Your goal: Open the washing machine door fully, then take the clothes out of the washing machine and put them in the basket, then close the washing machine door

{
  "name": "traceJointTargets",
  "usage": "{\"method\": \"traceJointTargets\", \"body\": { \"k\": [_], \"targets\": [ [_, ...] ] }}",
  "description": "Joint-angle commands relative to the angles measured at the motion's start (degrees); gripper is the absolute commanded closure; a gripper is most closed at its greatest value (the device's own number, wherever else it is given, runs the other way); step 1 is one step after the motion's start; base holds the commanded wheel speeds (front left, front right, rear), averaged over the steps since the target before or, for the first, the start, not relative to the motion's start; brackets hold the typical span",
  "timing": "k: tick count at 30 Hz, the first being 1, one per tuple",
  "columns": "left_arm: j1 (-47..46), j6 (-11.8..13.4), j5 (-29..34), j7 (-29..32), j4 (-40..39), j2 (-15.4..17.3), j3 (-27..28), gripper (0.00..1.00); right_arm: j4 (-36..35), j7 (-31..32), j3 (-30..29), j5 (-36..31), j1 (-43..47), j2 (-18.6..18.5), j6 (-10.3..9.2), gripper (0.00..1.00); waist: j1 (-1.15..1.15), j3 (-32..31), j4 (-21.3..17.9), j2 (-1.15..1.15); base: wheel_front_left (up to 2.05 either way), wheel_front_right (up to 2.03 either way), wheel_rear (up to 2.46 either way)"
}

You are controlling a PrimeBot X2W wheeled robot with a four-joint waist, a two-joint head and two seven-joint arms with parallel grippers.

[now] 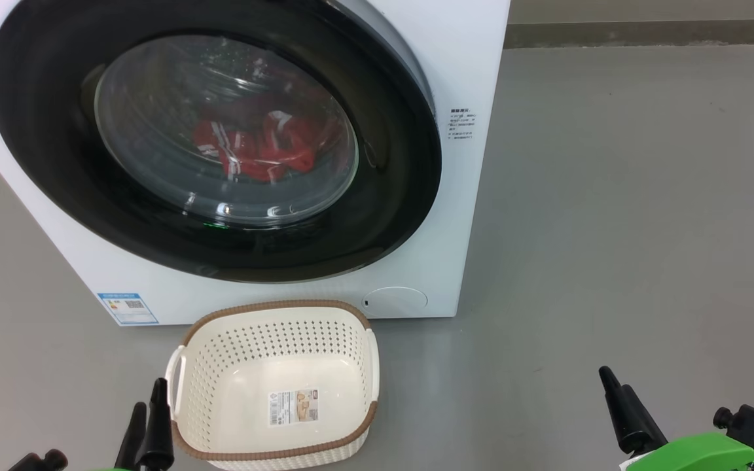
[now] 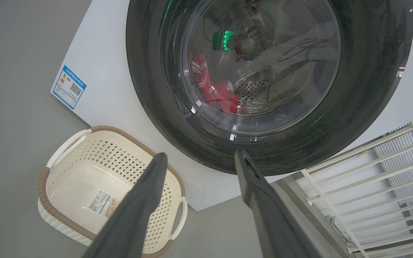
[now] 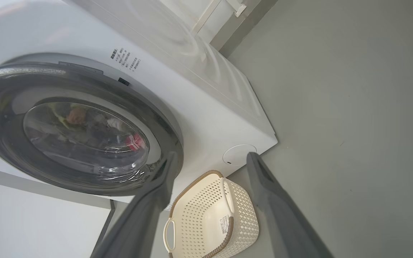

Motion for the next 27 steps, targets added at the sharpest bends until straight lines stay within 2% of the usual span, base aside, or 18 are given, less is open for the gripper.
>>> {"method": "traceJointTargets", "body": {
  "k": [1,8,27],
  "targets": [
    [-2.3,-0.3,2.6,-0.8,-1.8,0.9,0.5,0.00,-0.9,-0.8,1.5,-2.1,-2.2,-1.3,0.48,0.00,0.00,-0.1,0.0,0.00,0.00,0.00,0.00],
    [-2.2,-0.2,8.4,-2.0,-2.1,1.0,0.1,0.00,-0.6,-2.0,3.1,-6.4,-2.7,-2.2,0.54,0.00,0.00,-0.2,0.1,0.00,0.00,0.00,0.00],
    [-2.3,0.2,22.9,-5.3,-3.4,1.3,-1.3,0.00,-3.0,-5.3,3.6,-23.2,-2.2,-2.4,0.71,0.00,0.00,-0.2,0.2,0.00,0.00,0.00,0.00]
  ]
}}
